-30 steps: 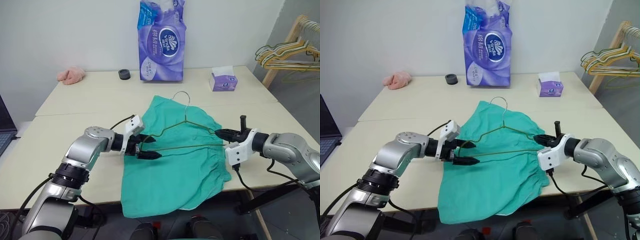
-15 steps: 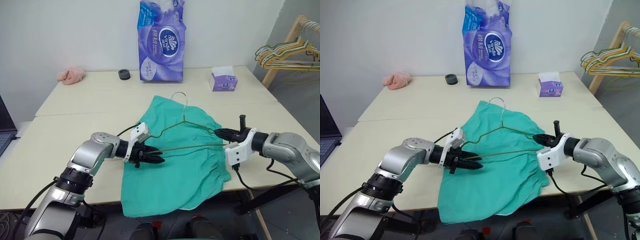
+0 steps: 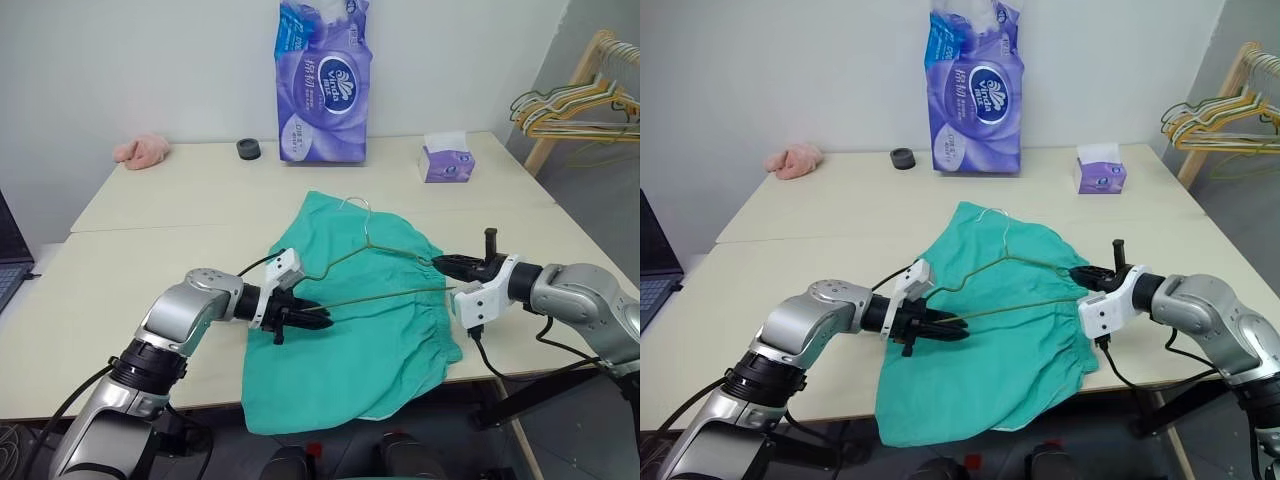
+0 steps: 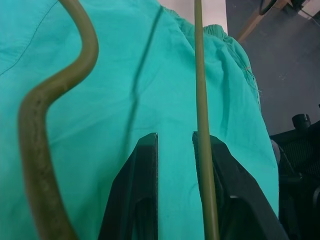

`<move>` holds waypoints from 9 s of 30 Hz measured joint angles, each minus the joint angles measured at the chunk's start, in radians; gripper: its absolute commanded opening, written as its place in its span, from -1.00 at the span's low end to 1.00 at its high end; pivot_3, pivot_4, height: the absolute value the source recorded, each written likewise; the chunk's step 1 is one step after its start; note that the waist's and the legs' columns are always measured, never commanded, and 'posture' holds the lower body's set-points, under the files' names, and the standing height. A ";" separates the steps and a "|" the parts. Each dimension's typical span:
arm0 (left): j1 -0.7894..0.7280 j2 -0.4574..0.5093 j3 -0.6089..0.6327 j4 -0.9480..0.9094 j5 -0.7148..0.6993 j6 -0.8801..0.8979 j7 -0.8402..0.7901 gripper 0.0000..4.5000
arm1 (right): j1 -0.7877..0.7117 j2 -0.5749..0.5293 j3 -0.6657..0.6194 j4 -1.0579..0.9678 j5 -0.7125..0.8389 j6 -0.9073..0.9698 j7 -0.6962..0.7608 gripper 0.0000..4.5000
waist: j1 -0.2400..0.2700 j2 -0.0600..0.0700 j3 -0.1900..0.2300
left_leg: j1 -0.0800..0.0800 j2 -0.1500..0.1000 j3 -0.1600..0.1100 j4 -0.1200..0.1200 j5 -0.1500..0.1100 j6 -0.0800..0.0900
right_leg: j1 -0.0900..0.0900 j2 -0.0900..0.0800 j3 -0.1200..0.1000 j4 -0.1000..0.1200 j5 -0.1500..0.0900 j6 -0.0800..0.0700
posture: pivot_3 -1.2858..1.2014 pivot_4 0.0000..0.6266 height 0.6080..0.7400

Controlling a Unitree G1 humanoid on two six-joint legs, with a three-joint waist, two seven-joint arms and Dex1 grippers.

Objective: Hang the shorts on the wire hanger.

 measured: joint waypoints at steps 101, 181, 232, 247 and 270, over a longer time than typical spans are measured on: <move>0.008 -0.080 0.109 0.302 0.175 -0.794 0.199 0.53 | -0.003 -0.171 -0.090 0.093 0.540 0.810 0.638 -1.00 | 0.000 0.001 0.000 | 0.000 0.001 -0.001 0.000 -0.001 0.001 | 0.000 -0.001 -0.003 0.000 0.000 0.001 | -0.09 -0.80 1.00; 0.012 -0.133 0.117 0.051 -0.061 -0.102 0.155 0.53 | 0.726 0.000 -0.722 -0.479 1.306 1.944 0.208 -1.00 | -0.018 -0.007 0.023 | -0.001 0.005 0.003 0.000 -0.005 -0.001 | 0.000 0.008 -0.001 -0.006 -0.005 0.006 | -0.15 -0.72 1.00; -0.045 -0.166 0.214 0.116 -0.059 -0.162 0.288 0.99 | -0.016 0.107 -0.310 -0.205 1.130 1.719 -0.023 -1.00 | -0.017 -0.004 0.023 | -0.003 0.005 0.000 0.000 -0.005 -0.001 | -0.002 0.003 0.000 -0.004 -0.004 0.007 | -0.09 -0.78 1.00; -0.319 0.014 0.237 0.328 -0.015 -0.308 0.023 0.99 | 0.080 -0.003 -0.064 -0.293 0.813 1.386 0.014 -1.00 | -0.024 -0.004 0.023 | -0.002 0.005 0.002 0.000 -0.006 -0.002 | -0.003 0.004 -0.001 -0.003 -0.004 0.006 | -0.11 -0.78 1.00; -0.479 -0.069 0.034 0.736 0.338 -0.982 -0.223 0.99 | 0.099 -0.018 0.011 -0.439 0.672 1.314 0.073 -1.00 | -0.027 -0.004 0.023 | -0.003 0.005 0.001 0.000 -0.006 -0.002 | -0.003 0.002 -0.002 -0.003 -0.004 0.006 | -0.13 -0.79 1.00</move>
